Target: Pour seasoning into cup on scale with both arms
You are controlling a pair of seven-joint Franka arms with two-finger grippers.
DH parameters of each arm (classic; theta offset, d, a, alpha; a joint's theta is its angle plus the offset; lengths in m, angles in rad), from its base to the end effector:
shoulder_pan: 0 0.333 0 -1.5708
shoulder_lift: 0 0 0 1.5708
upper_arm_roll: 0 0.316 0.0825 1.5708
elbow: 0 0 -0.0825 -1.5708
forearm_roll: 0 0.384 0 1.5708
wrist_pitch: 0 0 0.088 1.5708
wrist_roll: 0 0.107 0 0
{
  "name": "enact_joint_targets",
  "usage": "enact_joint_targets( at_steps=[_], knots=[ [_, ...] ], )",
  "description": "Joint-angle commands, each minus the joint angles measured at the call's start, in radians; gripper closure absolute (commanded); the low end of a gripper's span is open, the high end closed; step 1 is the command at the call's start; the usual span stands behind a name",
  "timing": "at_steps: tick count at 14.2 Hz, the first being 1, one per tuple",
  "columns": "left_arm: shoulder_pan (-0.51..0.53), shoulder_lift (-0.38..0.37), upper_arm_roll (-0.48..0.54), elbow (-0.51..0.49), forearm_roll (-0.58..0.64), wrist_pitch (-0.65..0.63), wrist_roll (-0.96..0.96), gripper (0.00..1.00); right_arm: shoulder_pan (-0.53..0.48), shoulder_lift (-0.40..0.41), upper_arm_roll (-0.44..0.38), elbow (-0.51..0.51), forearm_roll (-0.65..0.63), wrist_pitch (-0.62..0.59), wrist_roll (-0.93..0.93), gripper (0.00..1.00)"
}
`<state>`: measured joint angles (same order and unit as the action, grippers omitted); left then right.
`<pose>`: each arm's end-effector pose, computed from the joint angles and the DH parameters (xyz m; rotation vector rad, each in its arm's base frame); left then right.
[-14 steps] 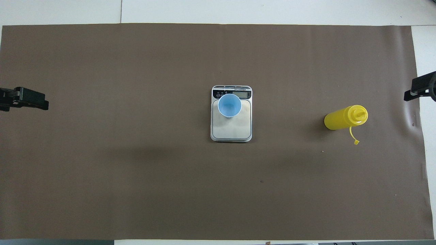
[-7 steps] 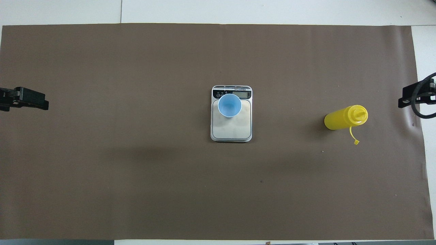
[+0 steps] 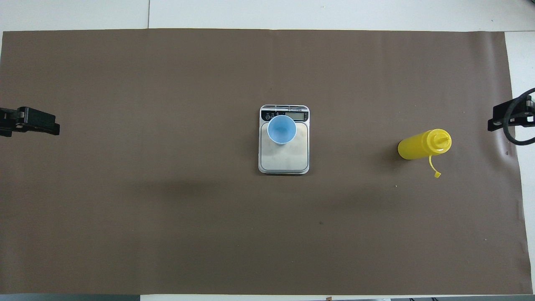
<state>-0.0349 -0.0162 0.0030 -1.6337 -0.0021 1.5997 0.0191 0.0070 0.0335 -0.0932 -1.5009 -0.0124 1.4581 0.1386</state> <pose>0.5506 -0.0178 0.6062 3.1384 -0.0799 -0.0280 0.5512 -0.0481 0.6292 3.1020 -0.3517 -0.1183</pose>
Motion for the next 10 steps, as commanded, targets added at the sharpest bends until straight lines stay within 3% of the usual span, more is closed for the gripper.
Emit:
enact_joint_targets(
  at_steps=[1, 10],
  knots=[
    [0.006, -0.021, 0.002, -0.012, -0.015, -0.012, 0.013, 0.0, -0.009, -0.021, 0.007, -0.032, -0.006, 0.025, -0.008, 0.0],
    [0.004, -0.021, 0.0, -0.012, -0.015, -0.012, 0.013, 0.0, -0.009, -0.023, 0.007, -0.039, -0.006, 0.033, -0.01, 0.0]
  ],
)
